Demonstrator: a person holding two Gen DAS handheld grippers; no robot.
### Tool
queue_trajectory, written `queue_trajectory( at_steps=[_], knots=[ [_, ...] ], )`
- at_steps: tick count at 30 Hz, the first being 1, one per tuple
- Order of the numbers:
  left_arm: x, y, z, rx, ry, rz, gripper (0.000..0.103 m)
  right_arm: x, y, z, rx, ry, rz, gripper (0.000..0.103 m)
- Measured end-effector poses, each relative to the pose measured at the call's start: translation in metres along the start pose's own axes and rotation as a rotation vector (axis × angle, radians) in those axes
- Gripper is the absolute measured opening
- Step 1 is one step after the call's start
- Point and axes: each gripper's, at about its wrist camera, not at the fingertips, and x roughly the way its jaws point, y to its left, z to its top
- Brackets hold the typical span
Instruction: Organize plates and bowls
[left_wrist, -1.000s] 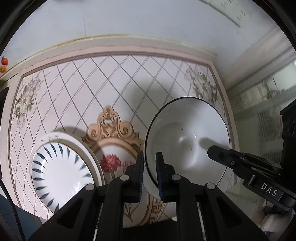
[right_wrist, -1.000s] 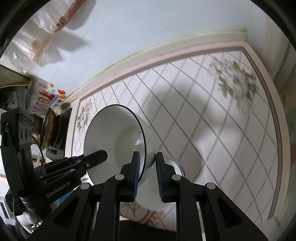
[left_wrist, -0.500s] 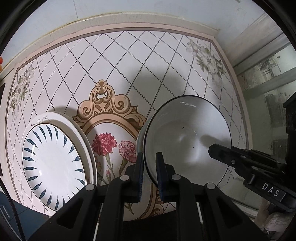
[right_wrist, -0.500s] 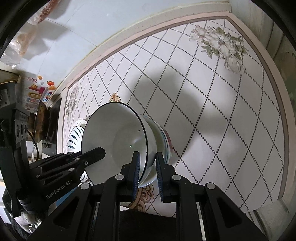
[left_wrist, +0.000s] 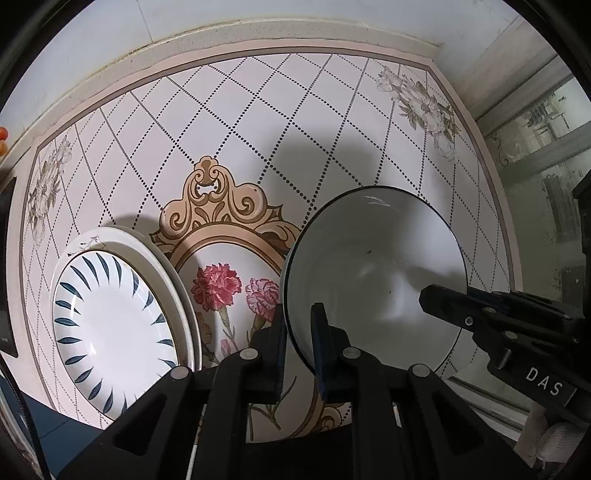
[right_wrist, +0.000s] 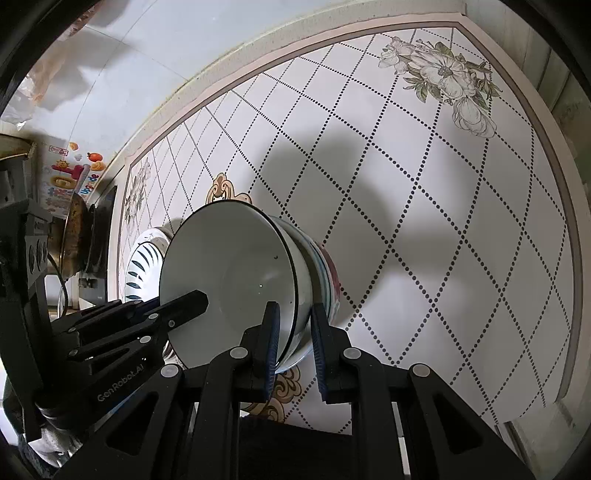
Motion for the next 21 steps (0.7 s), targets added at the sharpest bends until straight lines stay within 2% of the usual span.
queue_trajectory(
  at_steps=[10, 15, 21],
  knots=[
    [0.003, -0.003, -0.002, 0.032, 0.005, 0.042, 0.011, 0.005, 0.007, 0.002, -0.009, 0.024, -0.034, 0.021],
    [0.003, -0.001, -0.005, 0.023, 0.018, 0.023, 0.011, 0.001, 0.01, 0.003, -0.018, 0.02, -0.069, 0.023],
    [-0.024, -0.001, -0.011, 0.036, -0.004, 0.026, 0.012, -0.012, 0.013, -0.003, -0.023, 0.003, -0.079, 0.023]
  ],
)
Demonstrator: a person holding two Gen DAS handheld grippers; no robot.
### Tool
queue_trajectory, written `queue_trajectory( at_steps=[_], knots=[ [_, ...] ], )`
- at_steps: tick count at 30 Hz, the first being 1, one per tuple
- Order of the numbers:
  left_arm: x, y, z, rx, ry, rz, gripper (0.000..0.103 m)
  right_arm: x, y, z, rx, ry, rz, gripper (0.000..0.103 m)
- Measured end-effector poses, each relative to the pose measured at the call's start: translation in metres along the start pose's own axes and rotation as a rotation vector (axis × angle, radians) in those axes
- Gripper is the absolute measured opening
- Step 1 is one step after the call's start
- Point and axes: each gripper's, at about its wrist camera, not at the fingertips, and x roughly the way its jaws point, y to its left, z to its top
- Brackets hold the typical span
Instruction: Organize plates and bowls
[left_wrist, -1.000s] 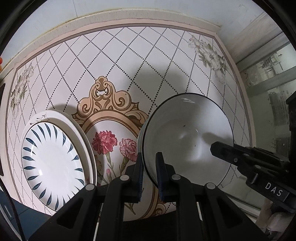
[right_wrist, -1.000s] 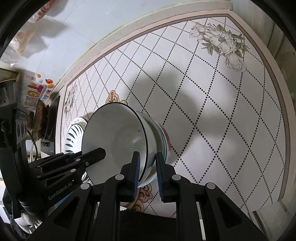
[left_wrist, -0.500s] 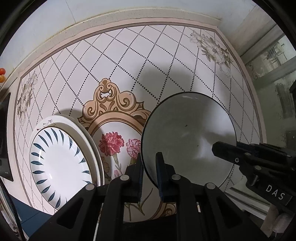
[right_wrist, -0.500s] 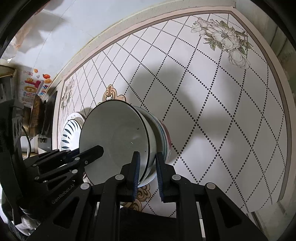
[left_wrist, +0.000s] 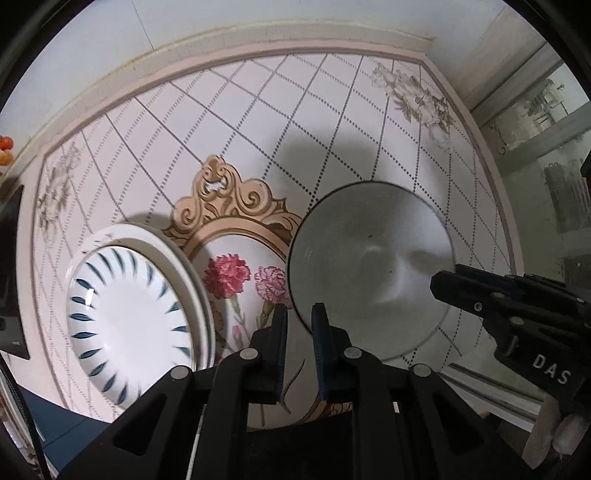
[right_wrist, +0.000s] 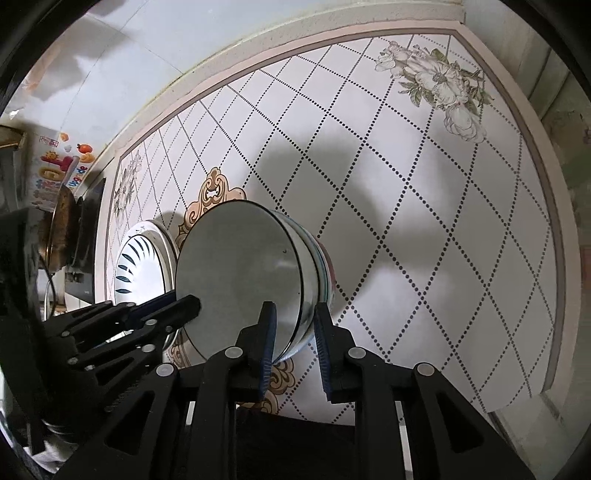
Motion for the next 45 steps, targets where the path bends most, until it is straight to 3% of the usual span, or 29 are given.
queue_trajectory(
  at_steps=[2, 4, 5, 8, 9, 10, 13, 24, 30, 37, 45],
  knots=[
    [-0.013, 0.0, -0.001, 0.01, -0.021, 0.0, 0.012, -0.01, 0.004, -0.003, -0.012, -0.016, -0.021, 0.03],
    [-0.029, 0.001, -0.002, 0.019, -0.049, -0.009, 0.023, -0.024, 0.008, -0.007, -0.02, -0.046, -0.035, 0.053],
    [-0.038, 0.002, -0.003, 0.023, -0.065, -0.012, 0.027, -0.03, 0.01, -0.009, -0.025, -0.057, -0.04, 0.057],
    [-0.06, 0.006, -0.004, 0.027, -0.102, -0.033, 0.053, -0.054, 0.017, -0.015, -0.039, -0.106, -0.044, 0.078],
    [-0.067, 0.008, -0.005, 0.03, -0.117, -0.036, 0.071, -0.063, 0.019, -0.017, -0.04, -0.125, -0.044, 0.085],
    [-0.075, 0.01, -0.006, 0.03, -0.134, -0.04, 0.08, -0.07, 0.02, -0.019, -0.039, -0.137, -0.045, 0.089],
    [-0.091, 0.016, -0.009, 0.022, -0.155, -0.063, 0.088, -0.087, 0.023, -0.026, -0.032, -0.153, -0.061, 0.095],
    [-0.127, 0.022, -0.021, 0.027, -0.215, -0.152, 0.1, -0.135, 0.032, -0.046, -0.028, -0.241, -0.091, 0.1],
    [-0.115, 0.022, -0.012, 0.015, -0.196, -0.18, 0.1, -0.137, 0.028, -0.047, -0.011, -0.244, -0.056, 0.101],
    [-0.051, 0.042, 0.019, -0.104, -0.094, -0.209, 0.098, -0.064, -0.006, -0.028, 0.088, -0.102, 0.184, 0.101],
    [0.033, 0.047, 0.048, -0.172, 0.089, -0.294, 0.088, 0.026, -0.045, -0.011, 0.221, 0.035, 0.334, 0.101]
  ],
)
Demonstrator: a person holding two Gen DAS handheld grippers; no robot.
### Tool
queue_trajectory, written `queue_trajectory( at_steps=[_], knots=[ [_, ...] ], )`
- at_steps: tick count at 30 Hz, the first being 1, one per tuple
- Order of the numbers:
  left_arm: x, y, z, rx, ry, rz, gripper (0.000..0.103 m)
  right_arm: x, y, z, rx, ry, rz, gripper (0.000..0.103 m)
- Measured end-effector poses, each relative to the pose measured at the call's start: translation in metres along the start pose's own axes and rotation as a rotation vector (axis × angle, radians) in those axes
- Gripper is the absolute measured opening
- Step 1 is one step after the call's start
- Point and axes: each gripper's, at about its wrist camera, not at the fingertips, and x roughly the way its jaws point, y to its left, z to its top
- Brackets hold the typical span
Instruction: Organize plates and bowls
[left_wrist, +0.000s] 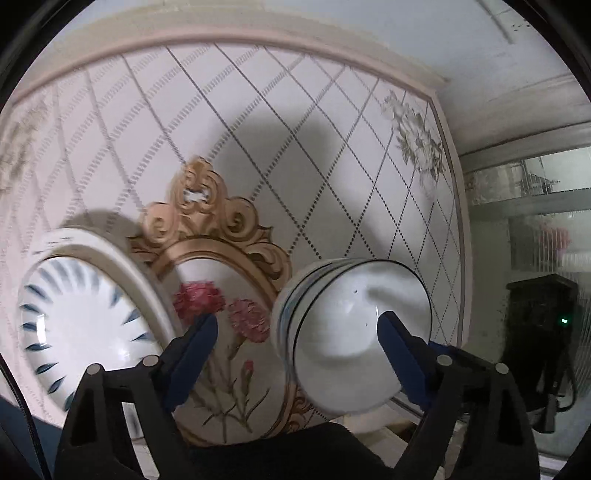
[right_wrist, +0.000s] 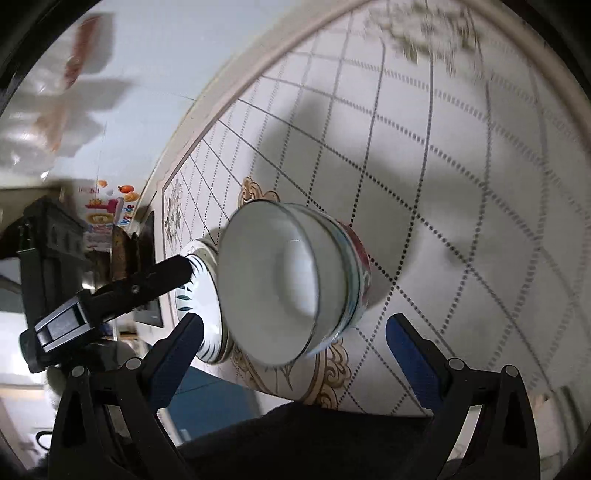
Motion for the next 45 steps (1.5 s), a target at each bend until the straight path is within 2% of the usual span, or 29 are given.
queue_trajectory(
  at_steps=[4, 6, 9, 11, 12, 13, 15, 24, 30, 39, 45],
  knots=[
    [0.03, -0.001, 0.009, -0.006, 0.063, -0.023, 0.088, 0.031, -0.024, 0.015, 0.067, 0.06, 0.053, 0.101],
    [0.041, -0.001, 0.01, -0.008, 0.084, -0.038, 0.087, 0.044, -0.036, 0.02, 0.114, 0.092, 0.116, 0.1],
    [0.052, 0.003, 0.01, -0.016, 0.104, -0.063, 0.081, 0.059, -0.047, 0.025, 0.142, 0.112, 0.132, 0.097],
    [0.056, 0.006, 0.009, -0.029, 0.103, -0.086, 0.074, 0.064, -0.049, 0.026, 0.131, 0.113, 0.141, 0.093],
    [0.058, 0.006, 0.007, -0.021, 0.111, -0.099, 0.059, 0.064, -0.048, 0.027, 0.115, 0.108, 0.139, 0.081],
    [0.059, 0.006, 0.006, -0.015, 0.106, -0.095, 0.056, 0.067, -0.047, 0.028, 0.099, 0.113, 0.133, 0.068],
    [0.058, 0.005, 0.003, -0.006, 0.079, -0.087, 0.054, 0.073, -0.044, 0.03, 0.085, 0.121, 0.112, 0.063],
    [0.05, 0.012, -0.001, -0.049, 0.037, -0.07, 0.052, 0.071, -0.032, 0.029, 0.043, 0.099, 0.069, 0.061],
    [0.027, 0.015, 0.002, -0.068, -0.007, -0.066, 0.052, 0.066, -0.015, 0.035, -0.004, 0.095, 0.062, 0.061],
    [-0.03, 0.04, 0.0, -0.131, -0.088, -0.067, 0.052, 0.058, 0.046, 0.047, -0.114, 0.112, 0.062, 0.061],
    [-0.069, 0.086, -0.011, -0.208, -0.141, -0.063, 0.052, 0.076, 0.1, 0.047, -0.195, 0.157, 0.073, 0.061]
  ],
)
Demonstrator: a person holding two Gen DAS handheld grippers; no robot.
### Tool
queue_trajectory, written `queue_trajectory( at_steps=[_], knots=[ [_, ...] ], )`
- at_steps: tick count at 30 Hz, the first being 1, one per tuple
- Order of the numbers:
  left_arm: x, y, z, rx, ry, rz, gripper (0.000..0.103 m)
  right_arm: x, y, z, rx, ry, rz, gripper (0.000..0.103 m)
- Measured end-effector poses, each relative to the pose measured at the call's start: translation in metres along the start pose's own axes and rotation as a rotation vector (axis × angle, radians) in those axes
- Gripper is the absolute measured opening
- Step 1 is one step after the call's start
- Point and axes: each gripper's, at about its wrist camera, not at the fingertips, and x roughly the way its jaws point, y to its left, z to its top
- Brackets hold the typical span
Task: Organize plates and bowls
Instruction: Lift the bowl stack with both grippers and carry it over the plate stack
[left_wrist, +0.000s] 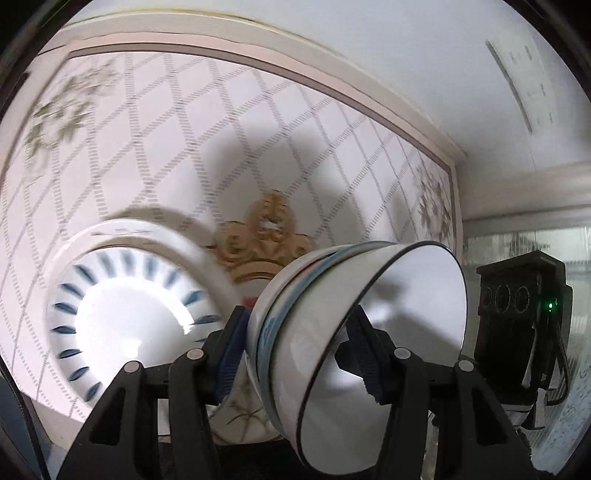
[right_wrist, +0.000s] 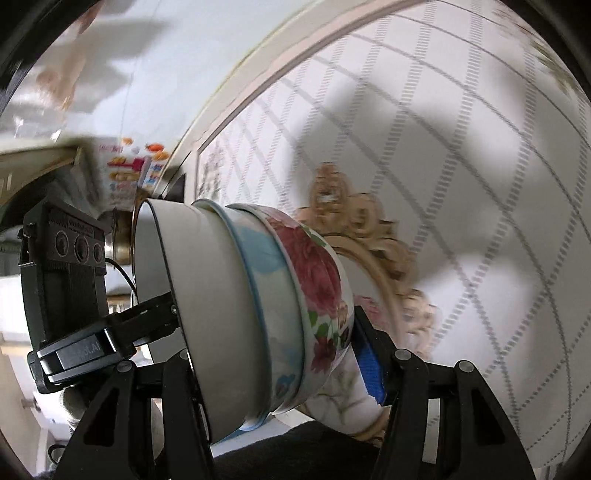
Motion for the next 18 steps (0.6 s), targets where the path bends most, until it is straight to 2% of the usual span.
queue_trajectory(
  at_steps=[10, 18],
  knots=[
    [-0.037, 0.099, -0.009, -0.149, -0.057, 0.03, 0.052, 0.087, 0.068, 0.002, -0.097, 0.127, 0.02, 0.061],
    [-0.032, 0.141, -0.014, -0.228, -0.065, 0.006, 0.052, 0.136, 0.081, 0.003, -0.132, 0.176, -0.001, 0.061]
  ],
)
